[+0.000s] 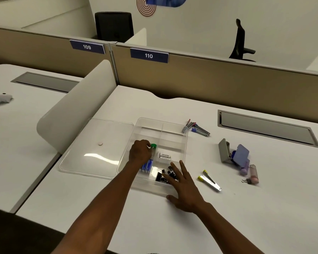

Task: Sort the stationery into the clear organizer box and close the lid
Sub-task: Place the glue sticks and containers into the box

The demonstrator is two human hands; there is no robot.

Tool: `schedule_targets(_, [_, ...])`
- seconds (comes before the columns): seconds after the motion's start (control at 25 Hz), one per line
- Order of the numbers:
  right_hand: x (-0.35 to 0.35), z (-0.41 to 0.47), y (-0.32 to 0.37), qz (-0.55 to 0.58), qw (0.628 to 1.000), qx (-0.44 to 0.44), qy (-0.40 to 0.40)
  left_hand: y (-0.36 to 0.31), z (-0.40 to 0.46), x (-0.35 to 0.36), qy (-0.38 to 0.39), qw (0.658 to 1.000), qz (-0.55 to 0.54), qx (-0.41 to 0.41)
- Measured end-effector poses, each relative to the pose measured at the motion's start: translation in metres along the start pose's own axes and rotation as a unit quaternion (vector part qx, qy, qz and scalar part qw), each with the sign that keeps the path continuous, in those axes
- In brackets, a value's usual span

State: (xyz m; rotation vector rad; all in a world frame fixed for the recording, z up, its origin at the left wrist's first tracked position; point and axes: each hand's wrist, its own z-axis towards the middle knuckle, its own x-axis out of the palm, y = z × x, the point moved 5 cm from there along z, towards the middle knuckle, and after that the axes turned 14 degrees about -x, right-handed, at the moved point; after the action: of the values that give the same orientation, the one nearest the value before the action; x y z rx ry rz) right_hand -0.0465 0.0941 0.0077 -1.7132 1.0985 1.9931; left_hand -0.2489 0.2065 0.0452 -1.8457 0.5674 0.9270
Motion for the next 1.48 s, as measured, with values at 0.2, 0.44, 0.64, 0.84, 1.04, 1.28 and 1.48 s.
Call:
schedule_targets(0.2, [-0.004,-0.001,0.003,-0.015,1.000,-0.017,-0.008,-0.002,-0.015,-0.002,-0.073,0.996,0.009,0.045])
schedule_targets(0.44, [-0.016,-0.037,-0.008,0.028,0.981,0.028,-0.188,-0.003,-0.037,-0.002,-0.117,0.988,-0.046,0.087])
schedule_targets(0.64, [-0.052,-0.102,-0.087,-0.020,0.908,0.266,-0.323,-0.012,-0.069,0.017,-0.128,0.973,-0.122,0.147])
schedule_targets(0.84, [-0.077,-0.146,-0.156,-0.049,0.867,0.427,-0.254,-0.036,-0.097,0.037,-0.112,0.967,-0.161,0.165])
schedule_targets(1.04, [-0.070,-0.166,-0.184,-0.003,0.858,0.483,-0.177,-0.044,-0.110,0.049,-0.085,0.962,-0.170,0.194])
schedule_targets(1.28, [-0.078,-0.172,-0.175,0.042,0.807,0.508,-0.298,-0.029,-0.109,0.048,-0.098,0.960,-0.171,0.197])
schedule_targets(1.48, [-0.084,-0.148,-0.125,0.113,0.746,0.437,-0.490,-0.029,-0.116,0.048,-0.079,0.965,-0.175,0.180])
